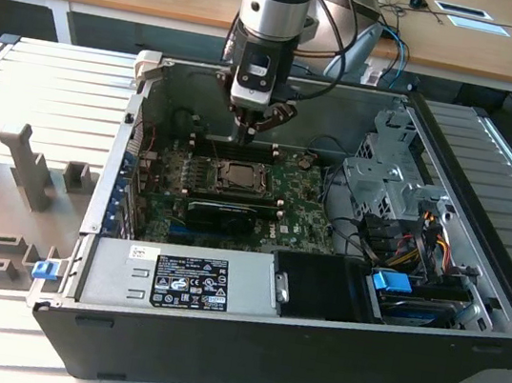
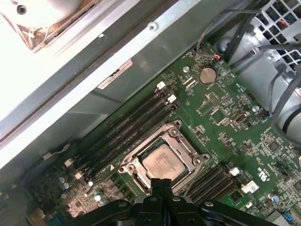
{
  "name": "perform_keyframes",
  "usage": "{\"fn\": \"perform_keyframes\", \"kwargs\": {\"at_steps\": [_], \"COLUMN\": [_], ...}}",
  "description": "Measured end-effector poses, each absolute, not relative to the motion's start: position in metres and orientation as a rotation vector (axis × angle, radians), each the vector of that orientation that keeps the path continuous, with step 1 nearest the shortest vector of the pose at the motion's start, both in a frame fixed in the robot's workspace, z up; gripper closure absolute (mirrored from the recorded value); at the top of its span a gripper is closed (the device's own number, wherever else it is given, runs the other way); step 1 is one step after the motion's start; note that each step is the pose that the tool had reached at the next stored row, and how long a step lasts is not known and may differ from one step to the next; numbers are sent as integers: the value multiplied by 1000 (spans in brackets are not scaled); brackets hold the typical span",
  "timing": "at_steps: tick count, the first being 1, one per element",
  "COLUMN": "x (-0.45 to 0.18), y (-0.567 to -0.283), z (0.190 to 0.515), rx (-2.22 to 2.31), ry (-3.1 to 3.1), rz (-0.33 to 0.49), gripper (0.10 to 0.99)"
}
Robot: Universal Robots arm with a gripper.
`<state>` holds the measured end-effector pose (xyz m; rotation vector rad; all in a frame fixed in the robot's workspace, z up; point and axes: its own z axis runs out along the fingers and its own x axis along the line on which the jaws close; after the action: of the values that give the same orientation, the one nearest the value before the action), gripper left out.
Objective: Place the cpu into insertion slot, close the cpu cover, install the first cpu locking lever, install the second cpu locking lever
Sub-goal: 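Install the first cpu locking lever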
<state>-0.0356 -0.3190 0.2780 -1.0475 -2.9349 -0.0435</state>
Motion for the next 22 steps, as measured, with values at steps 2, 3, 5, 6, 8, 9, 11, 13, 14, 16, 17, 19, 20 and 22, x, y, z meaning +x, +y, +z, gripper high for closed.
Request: {"fn": "perform_keyframes", "kwargs": {"at_steps": [2,3,5,6,8,9,11,13,14,16,17,19,20,22], "x": [-36,-36,-36,-36,-36,-36,-36,-36,-36,-36,-36,-36,-36,-36], "y": [-319,-319,-319,-319,-319,-319,-319,-319,-319,-319,-319,-319,-319,-319], "z": [278,278,278,278,278,278,278,278,278,278,278,278,278,278], "rx": [-1027,-1017,-983,-967,-940,-931,-904,-843,-819,-737,-695,-676,-659,-637], "ry": [-2942,-2945,-2956,-2962,-2970,-2973,-2981,-2998,-3005,-3025,-3035,-3039,-3042,-3047], "rz": [-43,-43,-43,-43,-42,-42,-42,-41,-40,-39,-39,-38,-38,-38], "gripper": [980,980,980,980,980,980,980,980,980,980,980,980,980,980]}}
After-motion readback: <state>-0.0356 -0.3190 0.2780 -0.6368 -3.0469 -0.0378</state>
